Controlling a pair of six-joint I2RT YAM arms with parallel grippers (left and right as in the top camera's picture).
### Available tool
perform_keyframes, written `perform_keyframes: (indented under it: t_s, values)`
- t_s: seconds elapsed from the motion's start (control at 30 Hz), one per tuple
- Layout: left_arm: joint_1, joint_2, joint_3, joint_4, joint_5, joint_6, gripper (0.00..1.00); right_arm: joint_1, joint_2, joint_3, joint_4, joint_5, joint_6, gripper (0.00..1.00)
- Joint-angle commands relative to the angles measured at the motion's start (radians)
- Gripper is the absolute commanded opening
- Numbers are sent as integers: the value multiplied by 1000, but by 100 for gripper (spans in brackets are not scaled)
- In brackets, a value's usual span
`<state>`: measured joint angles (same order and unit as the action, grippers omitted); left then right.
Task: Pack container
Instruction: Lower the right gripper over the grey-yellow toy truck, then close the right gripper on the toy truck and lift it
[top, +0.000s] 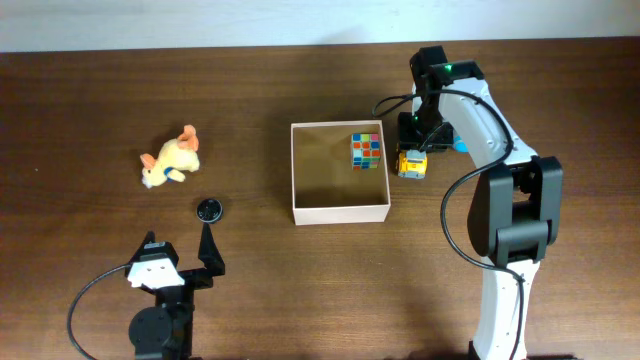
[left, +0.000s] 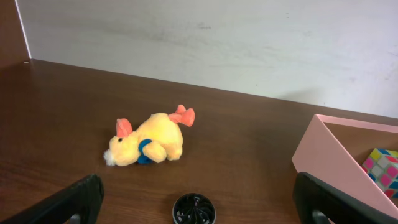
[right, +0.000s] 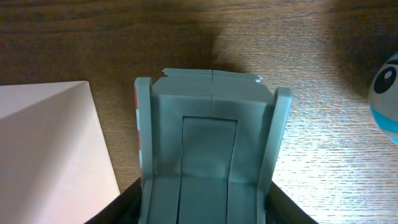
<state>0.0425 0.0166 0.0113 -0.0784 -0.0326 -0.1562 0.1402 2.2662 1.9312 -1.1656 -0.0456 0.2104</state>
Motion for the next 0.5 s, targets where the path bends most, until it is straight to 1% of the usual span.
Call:
perform_keyframes:
  t_s: [0.0, 0.07, 0.47]
  values:
    - [6, 1, -2, -5, 11, 16, 99, 4, 15, -3, 2, 16, 8, 45]
    - [6, 1, -2, -5, 11, 16, 99, 4, 15, 3, 1, 16, 8, 42]
    - [6, 1, -2, -5, 11, 16, 99, 4, 12, 74, -27, 16, 6, 42]
